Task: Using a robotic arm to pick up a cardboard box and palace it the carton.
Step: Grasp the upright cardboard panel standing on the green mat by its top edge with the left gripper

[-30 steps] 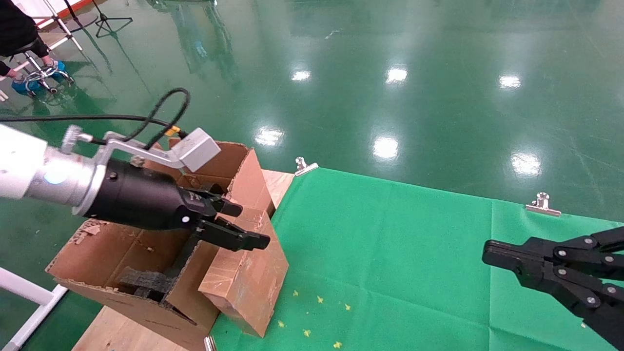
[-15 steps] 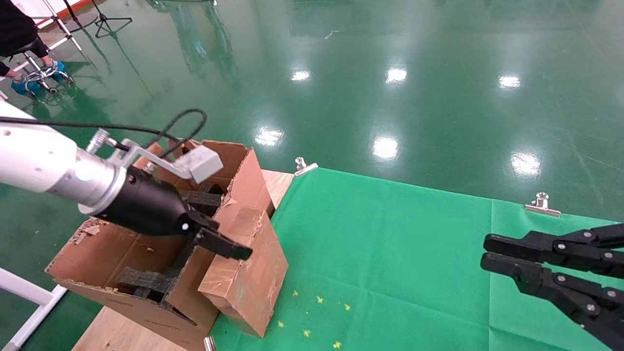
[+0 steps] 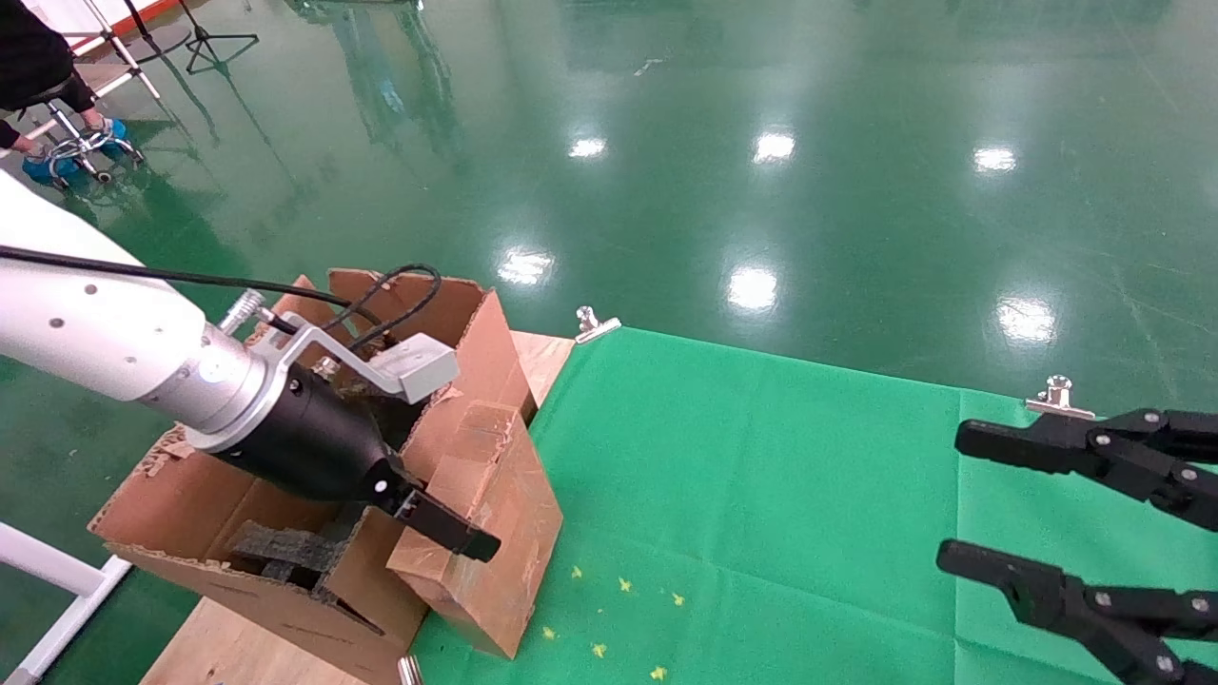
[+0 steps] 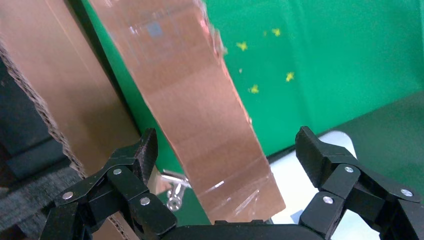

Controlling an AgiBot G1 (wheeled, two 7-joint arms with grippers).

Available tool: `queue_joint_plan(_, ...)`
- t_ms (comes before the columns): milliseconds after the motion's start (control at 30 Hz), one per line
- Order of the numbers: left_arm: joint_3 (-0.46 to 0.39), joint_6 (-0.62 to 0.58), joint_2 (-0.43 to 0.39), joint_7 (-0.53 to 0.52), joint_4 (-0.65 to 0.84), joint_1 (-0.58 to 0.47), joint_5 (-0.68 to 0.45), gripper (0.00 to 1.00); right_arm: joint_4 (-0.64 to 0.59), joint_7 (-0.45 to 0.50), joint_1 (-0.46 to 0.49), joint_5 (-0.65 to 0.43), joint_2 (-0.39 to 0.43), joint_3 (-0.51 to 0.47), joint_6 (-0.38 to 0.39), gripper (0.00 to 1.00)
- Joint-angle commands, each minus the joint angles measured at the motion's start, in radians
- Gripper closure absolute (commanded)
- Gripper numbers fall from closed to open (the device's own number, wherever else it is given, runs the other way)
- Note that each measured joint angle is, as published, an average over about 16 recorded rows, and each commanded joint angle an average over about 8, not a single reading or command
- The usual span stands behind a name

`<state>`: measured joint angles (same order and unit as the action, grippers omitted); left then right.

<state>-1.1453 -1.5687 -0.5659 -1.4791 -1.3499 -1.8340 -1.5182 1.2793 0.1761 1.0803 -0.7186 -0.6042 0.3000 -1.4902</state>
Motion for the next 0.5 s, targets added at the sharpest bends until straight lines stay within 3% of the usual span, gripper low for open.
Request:
queue_joint_plan(33, -0.02, 0.001, -0.004, -0.006, 0.0, -0.008, 0.005, 0.68, 0.0, 0.0, 0.0, 0.0, 0.0, 0.0, 0.0, 0.0)
queue_joint_plan(100, -0.027, 0.001, -0.005, -0.006, 0.0, -0.011, 0.006, 0.93, 0.0, 0.0, 0.0, 0.0, 0.0, 0.0, 0.0, 0.0)
queue_joint_plan(133, -0.027, 0.001, -0.006, -0.006, 0.0, -0.011, 0.006, 0.98, 0.0, 0.0, 0.0, 0.0, 0.0, 0.0, 0.0, 0.0)
queue_joint_plan(500, -0.013, 0.001, -0.003, -0.006, 0.0, -0.004, 0.005, 1.0, 0.0, 0.0, 0.0, 0.0, 0.0, 0.0, 0.0, 0.0)
